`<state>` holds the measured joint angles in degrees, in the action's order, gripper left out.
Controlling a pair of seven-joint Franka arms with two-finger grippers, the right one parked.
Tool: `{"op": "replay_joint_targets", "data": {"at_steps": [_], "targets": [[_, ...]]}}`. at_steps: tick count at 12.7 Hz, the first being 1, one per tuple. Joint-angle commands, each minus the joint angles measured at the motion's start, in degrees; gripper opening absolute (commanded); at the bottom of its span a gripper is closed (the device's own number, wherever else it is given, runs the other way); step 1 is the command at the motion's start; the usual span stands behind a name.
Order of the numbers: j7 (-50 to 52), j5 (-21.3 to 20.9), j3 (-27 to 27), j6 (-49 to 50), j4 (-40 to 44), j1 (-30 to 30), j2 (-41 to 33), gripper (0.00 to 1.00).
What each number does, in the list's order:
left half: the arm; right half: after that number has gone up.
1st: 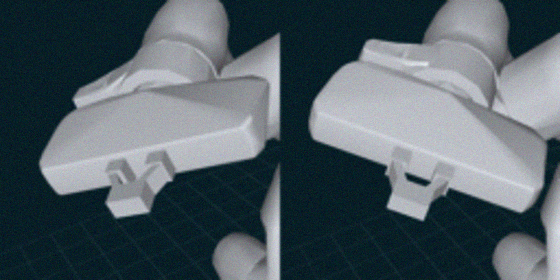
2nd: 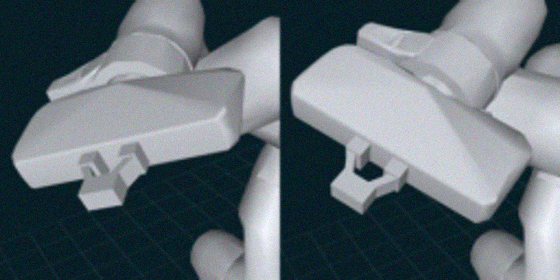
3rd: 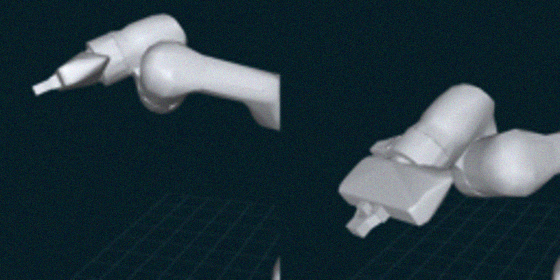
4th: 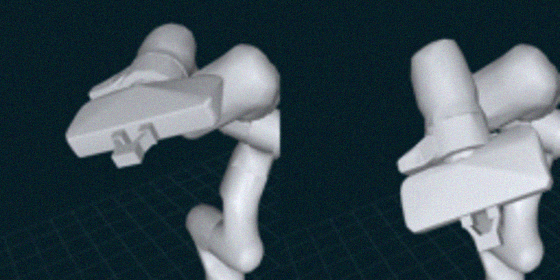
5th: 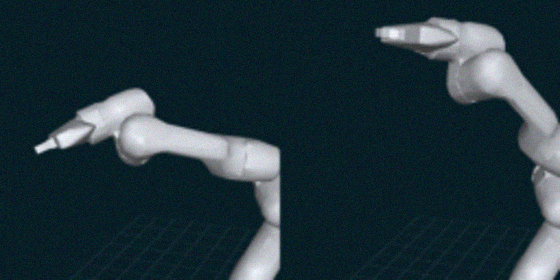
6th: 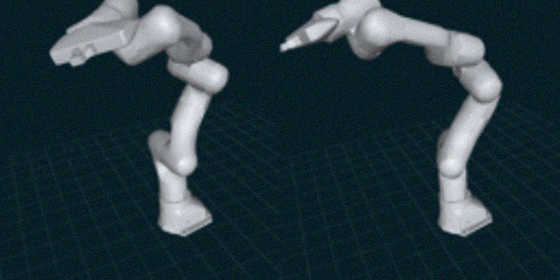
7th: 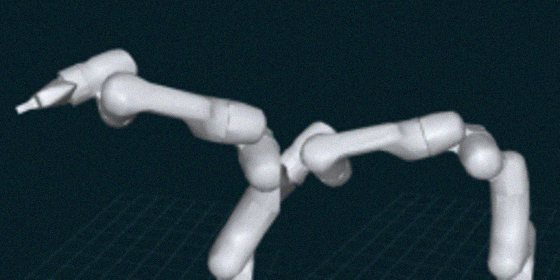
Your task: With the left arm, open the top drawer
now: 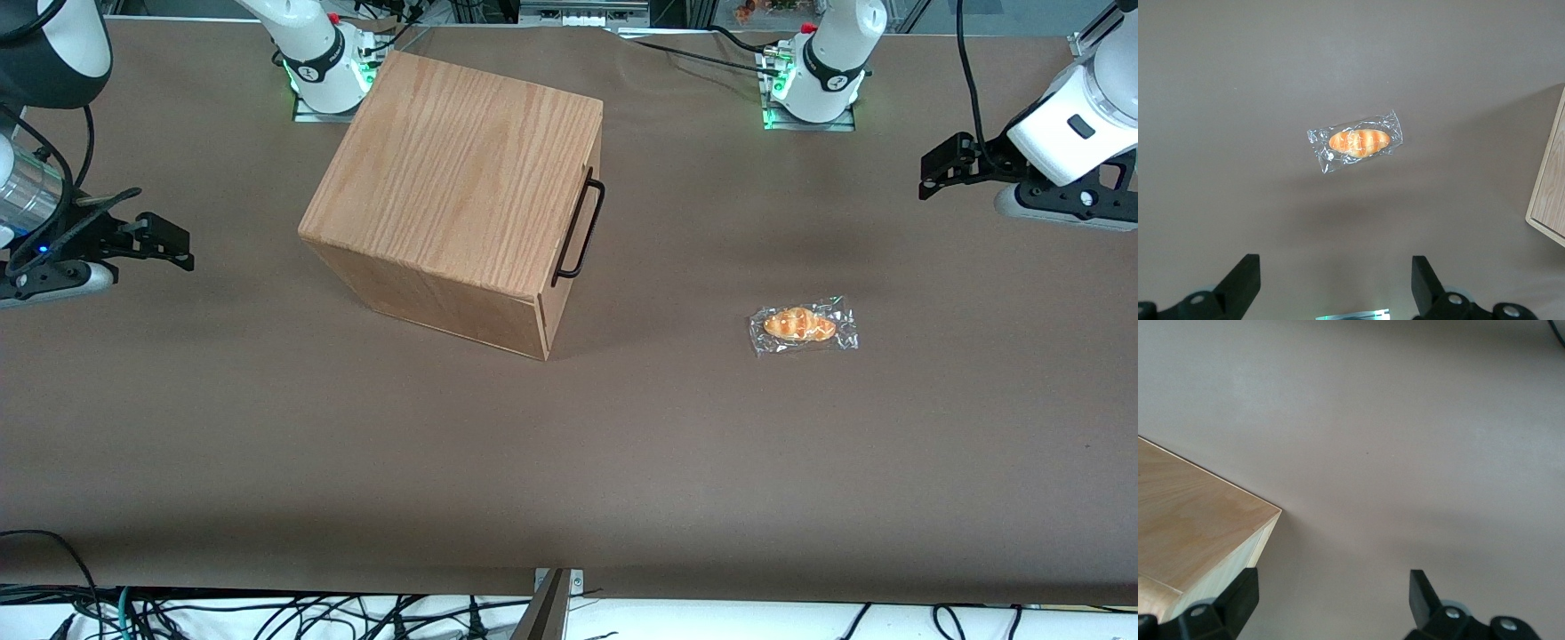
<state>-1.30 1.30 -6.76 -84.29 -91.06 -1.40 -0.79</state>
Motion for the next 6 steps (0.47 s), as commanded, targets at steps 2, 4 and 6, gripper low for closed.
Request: {"op": "replay_joint_targets", "data": {"at_steps": [2,4,6], "targets": [[0.3,-0.4,-0.2,0.0,0.4,-0.3,0.1,1.00],[0.3,-0.4,-0.3,0.1,0.4,-0.3,1.0,1.00],[0.3,-0.4,-0.3,0.2,0.4,-0.3,1.0,1.00]]}}
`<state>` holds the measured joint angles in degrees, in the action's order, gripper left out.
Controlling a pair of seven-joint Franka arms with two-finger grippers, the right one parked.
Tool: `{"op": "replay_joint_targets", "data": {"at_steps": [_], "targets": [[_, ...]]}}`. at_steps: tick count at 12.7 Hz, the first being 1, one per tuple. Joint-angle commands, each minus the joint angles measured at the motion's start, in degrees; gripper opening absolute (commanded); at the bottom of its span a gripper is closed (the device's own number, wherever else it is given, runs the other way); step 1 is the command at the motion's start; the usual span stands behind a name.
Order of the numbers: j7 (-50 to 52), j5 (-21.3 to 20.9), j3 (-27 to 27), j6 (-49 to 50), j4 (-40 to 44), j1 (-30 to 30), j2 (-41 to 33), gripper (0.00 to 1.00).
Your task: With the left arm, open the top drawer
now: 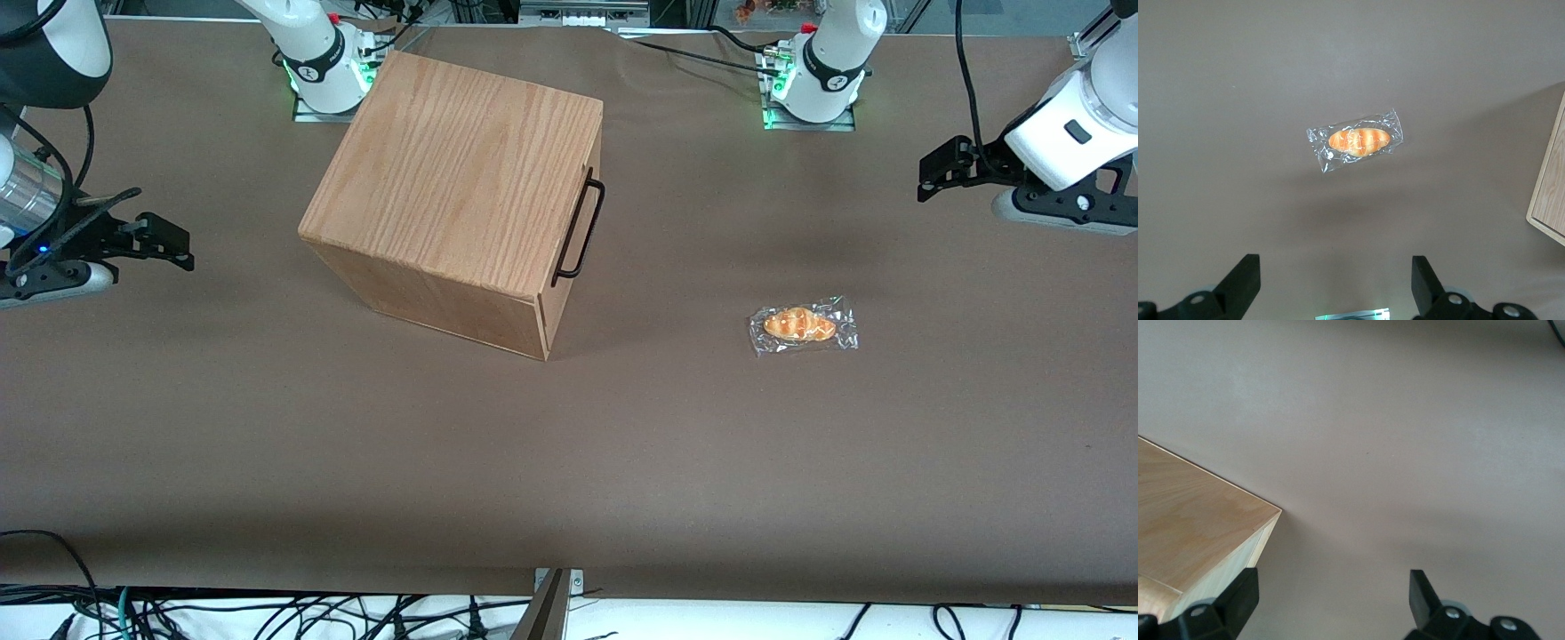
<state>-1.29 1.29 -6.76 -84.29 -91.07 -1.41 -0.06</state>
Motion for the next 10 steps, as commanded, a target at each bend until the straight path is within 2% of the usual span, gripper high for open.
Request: {"op": "replay_joint_targets", "data": {"at_steps": [1,10], "targets": [[0.0,-0.5,-0.3,0.1,0.5,-0.2,0.4,1.00],[-0.4,0.1,-0.5,3.0,0.5,0.9,2.9,1.00]]}}
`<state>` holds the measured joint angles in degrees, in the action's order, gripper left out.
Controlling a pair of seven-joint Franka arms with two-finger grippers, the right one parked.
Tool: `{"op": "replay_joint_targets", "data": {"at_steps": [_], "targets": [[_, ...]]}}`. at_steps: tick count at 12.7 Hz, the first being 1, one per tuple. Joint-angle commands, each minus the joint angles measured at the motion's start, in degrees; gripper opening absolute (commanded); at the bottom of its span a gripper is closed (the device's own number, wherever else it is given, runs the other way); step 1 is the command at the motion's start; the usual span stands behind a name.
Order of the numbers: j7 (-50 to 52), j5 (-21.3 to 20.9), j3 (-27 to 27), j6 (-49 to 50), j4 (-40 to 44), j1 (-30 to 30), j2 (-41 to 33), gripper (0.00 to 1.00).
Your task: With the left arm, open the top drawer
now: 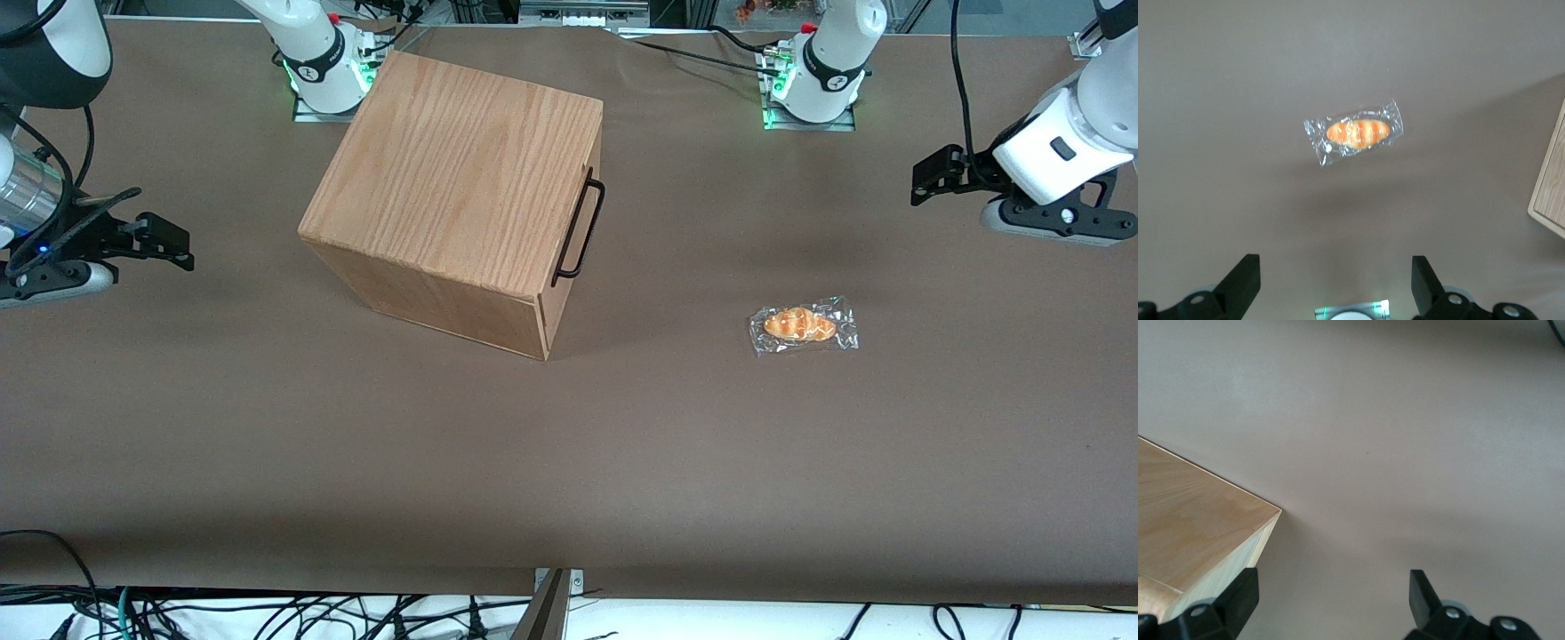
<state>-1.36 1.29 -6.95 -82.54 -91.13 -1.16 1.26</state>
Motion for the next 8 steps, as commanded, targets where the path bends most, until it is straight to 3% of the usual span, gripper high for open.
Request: {"op": "replay_joint_targets", "data": {"at_steps": [1,3,6,8], "targets": [[-0.4,0.4,-0.3,1.4,0.5,1.9,2.1,1.00],[-0.2,2.5,-0.3,1.1,0.6,4.2,2.4,1.00],[0.7,10.1,-0.3,-2.3,1.2,5.7,5.9,1.00],[1.7,11.4,-0.3,-5.4,3.0,9.5,9.4,1.00]]}}
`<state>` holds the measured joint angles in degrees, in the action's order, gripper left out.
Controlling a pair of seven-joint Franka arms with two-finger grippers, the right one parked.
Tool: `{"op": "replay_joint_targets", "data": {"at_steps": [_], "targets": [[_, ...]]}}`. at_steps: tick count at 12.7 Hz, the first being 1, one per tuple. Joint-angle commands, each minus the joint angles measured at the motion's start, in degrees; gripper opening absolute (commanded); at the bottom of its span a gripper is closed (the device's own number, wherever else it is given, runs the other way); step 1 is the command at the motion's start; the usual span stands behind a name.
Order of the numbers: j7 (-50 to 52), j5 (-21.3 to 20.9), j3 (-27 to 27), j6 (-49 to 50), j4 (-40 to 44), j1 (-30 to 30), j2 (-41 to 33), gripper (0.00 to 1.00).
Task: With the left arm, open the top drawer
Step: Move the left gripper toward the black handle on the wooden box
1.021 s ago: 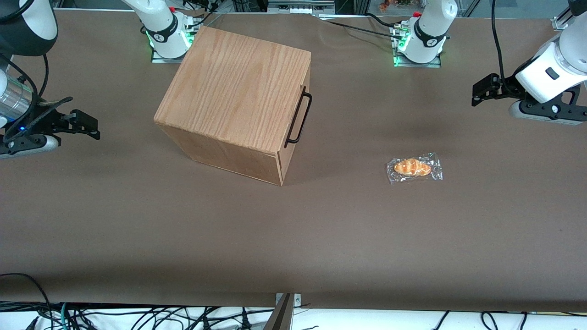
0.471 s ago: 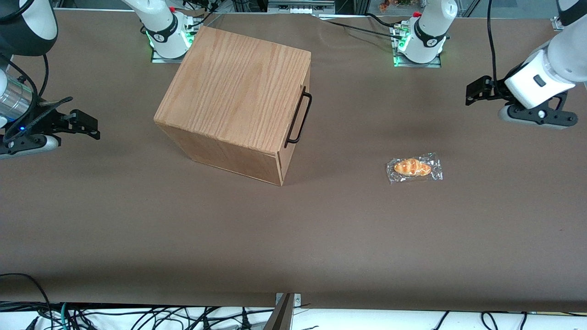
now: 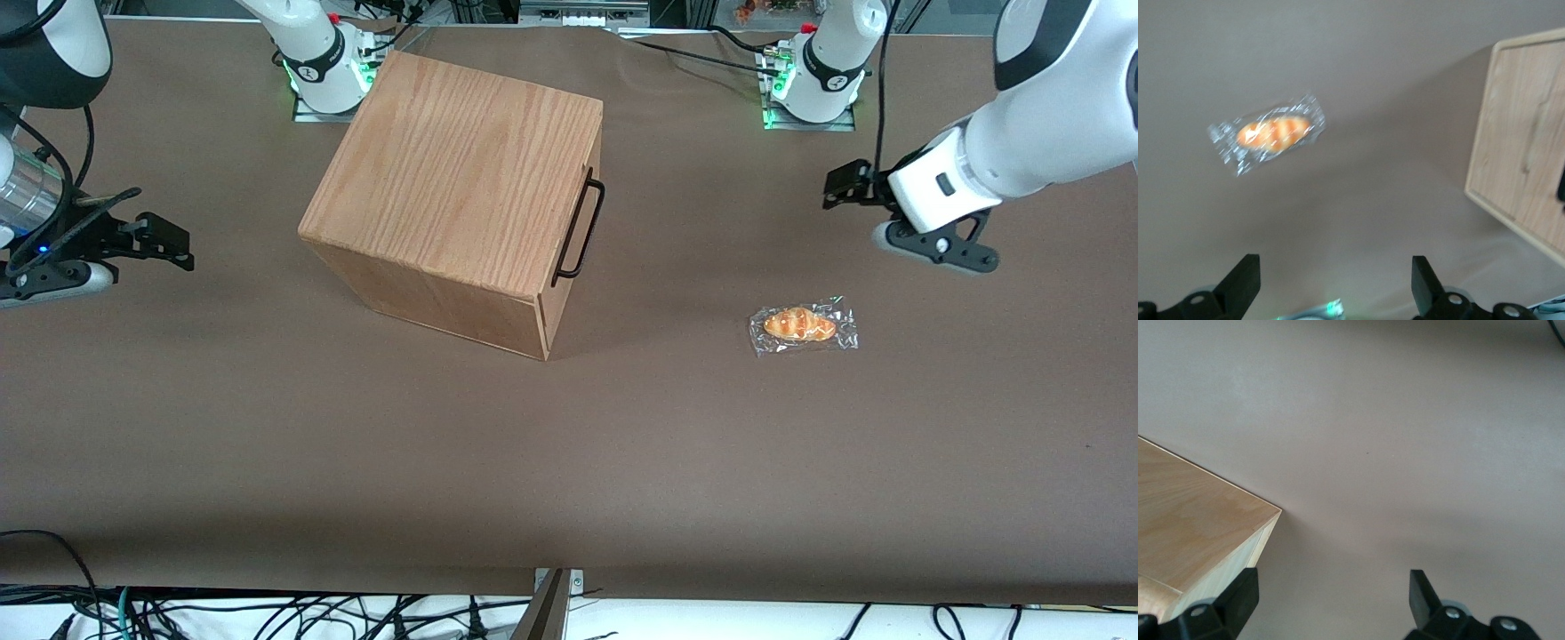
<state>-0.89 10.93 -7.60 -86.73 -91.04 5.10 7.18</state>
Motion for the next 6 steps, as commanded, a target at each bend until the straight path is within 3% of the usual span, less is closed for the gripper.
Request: {"op": "replay_joint_targets", "data": {"at_steps": [1,6], "targets": [[4.1,3.2,0.4,-1.9,4.0,5.3,5.3,1.00],[20.7,3.9,0.4,-13.4,6.5,19.0,12.3,1.00]]}}
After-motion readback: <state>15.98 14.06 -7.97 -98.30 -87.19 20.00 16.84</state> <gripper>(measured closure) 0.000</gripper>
